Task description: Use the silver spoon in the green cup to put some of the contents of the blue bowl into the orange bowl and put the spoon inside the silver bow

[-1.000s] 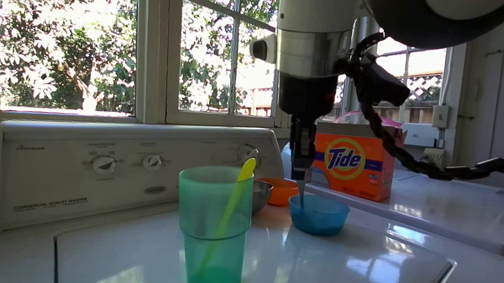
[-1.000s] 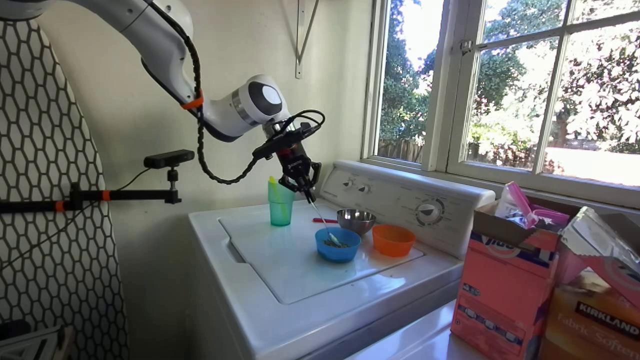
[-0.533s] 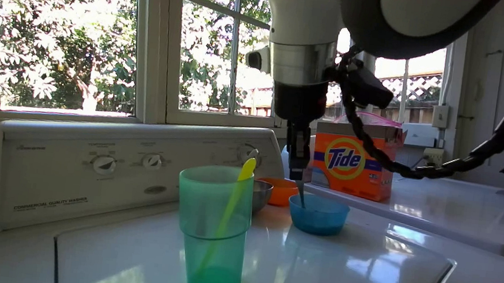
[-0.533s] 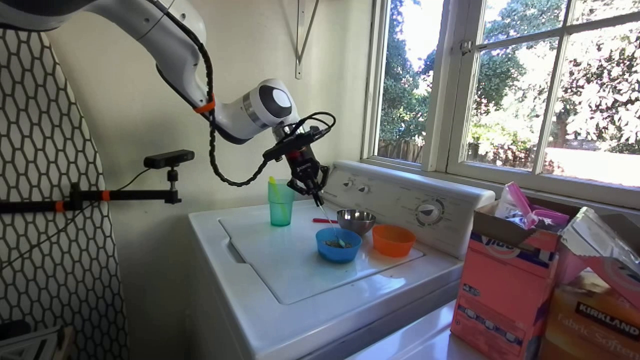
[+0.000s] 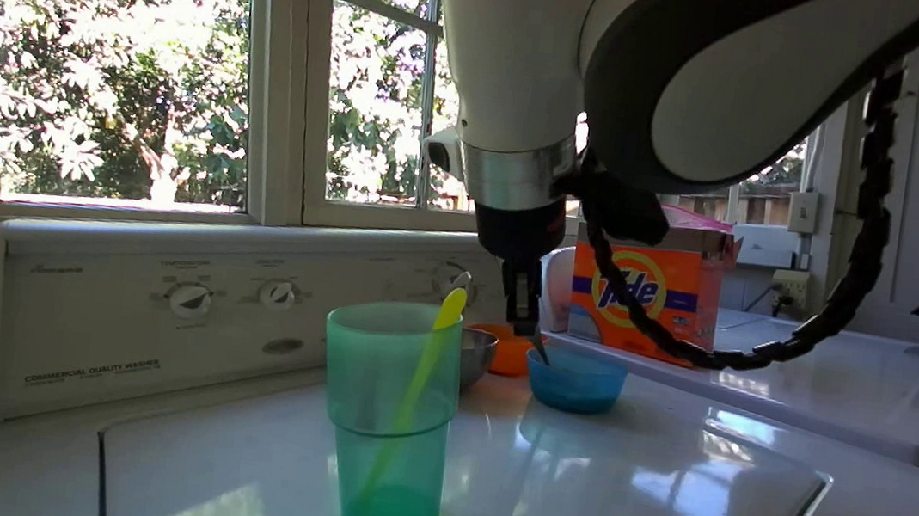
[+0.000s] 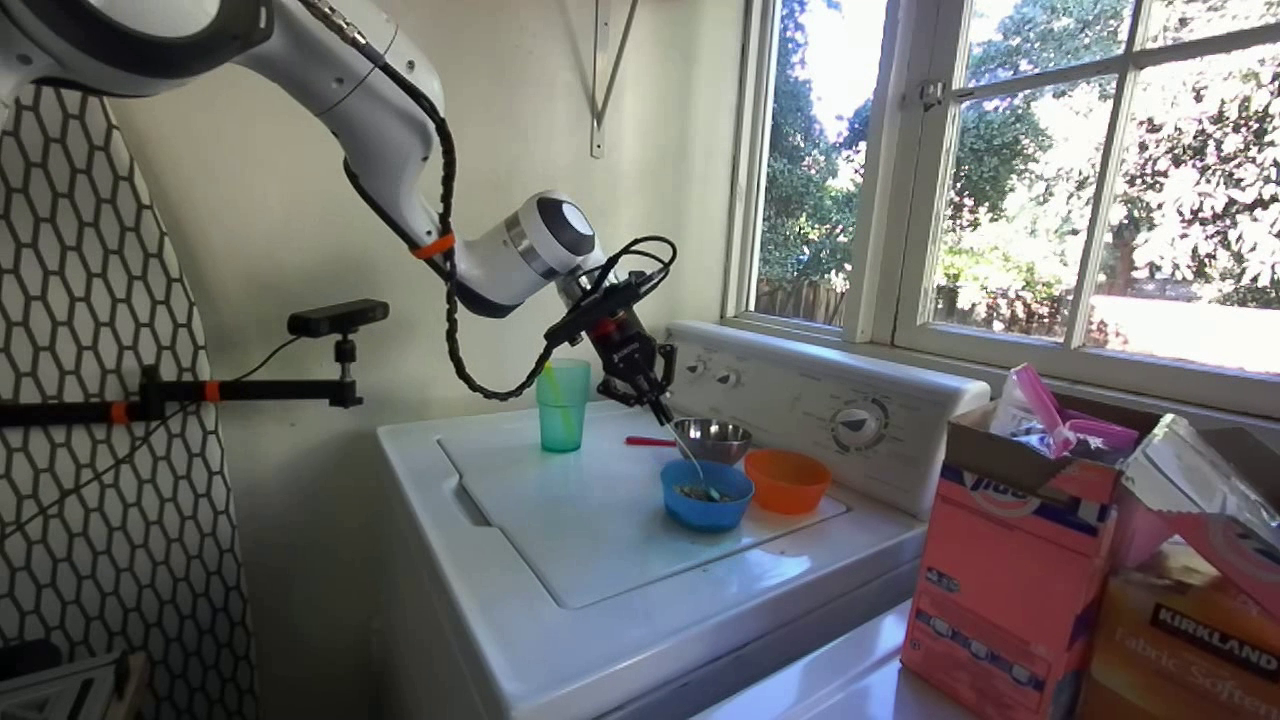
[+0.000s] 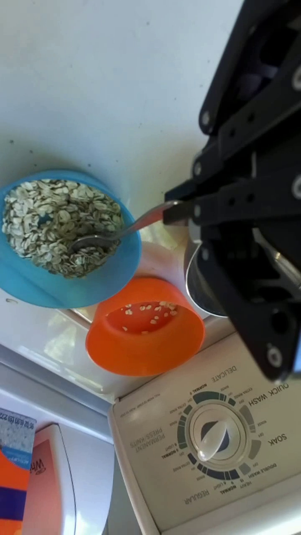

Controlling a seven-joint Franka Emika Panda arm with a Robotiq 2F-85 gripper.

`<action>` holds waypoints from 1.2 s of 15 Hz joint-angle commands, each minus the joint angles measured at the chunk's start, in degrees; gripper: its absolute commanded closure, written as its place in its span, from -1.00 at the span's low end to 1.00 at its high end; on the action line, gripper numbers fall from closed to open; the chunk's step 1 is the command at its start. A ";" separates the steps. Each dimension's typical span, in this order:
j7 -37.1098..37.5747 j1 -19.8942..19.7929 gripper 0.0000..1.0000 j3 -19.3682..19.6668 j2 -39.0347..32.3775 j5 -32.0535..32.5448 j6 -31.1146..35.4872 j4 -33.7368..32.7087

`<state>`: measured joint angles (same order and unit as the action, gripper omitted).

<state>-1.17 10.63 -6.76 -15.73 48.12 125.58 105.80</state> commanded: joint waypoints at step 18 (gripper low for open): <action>33.03 7.68 0.98 -1.53 -2.82 16.22 -18.46 0.36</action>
<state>28.87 17.60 -7.75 -17.81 62.17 110.20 106.86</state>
